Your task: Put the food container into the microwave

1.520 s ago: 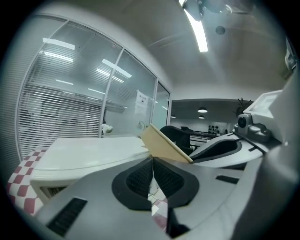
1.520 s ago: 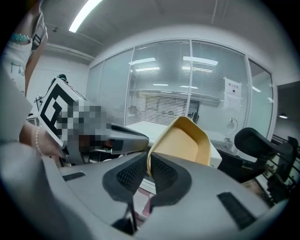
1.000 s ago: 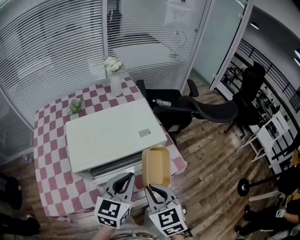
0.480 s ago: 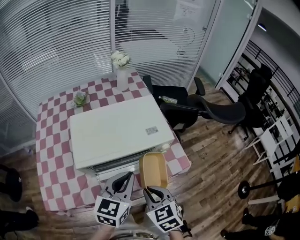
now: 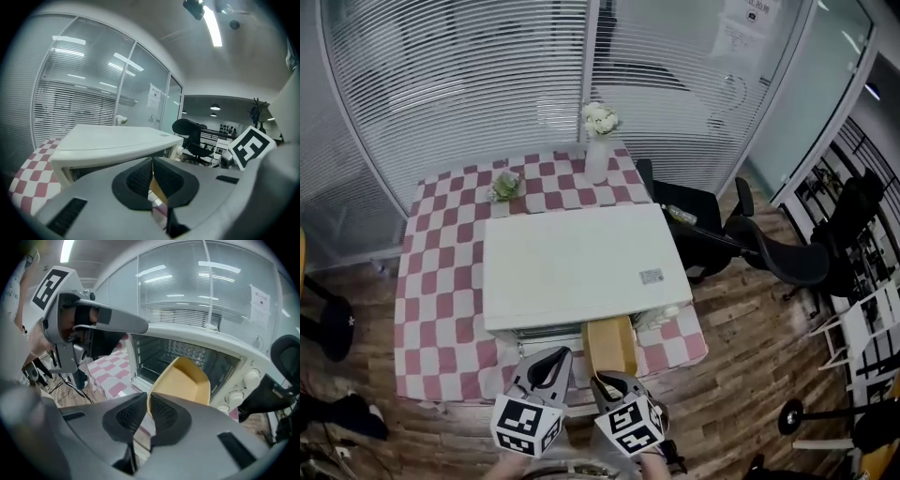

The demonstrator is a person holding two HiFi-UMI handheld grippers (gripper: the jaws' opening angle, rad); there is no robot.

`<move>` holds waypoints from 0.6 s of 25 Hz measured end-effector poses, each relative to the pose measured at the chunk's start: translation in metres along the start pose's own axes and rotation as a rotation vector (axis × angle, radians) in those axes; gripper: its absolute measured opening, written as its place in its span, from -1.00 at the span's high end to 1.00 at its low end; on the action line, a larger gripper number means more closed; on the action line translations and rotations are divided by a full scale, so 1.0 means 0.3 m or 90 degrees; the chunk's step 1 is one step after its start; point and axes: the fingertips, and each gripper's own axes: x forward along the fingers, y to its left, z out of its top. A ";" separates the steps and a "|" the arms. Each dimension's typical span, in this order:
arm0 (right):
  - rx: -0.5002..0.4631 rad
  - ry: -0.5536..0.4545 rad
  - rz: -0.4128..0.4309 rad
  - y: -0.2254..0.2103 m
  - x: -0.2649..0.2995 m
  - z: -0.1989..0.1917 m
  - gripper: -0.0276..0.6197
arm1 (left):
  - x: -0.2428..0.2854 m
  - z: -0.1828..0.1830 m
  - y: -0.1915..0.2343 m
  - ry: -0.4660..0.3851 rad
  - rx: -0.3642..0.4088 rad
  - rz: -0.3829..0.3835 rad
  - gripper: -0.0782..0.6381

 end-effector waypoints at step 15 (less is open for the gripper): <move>-0.124 0.044 0.053 -0.018 0.200 0.101 0.85 | -0.048 0.008 0.161 -0.012 -0.042 0.096 0.74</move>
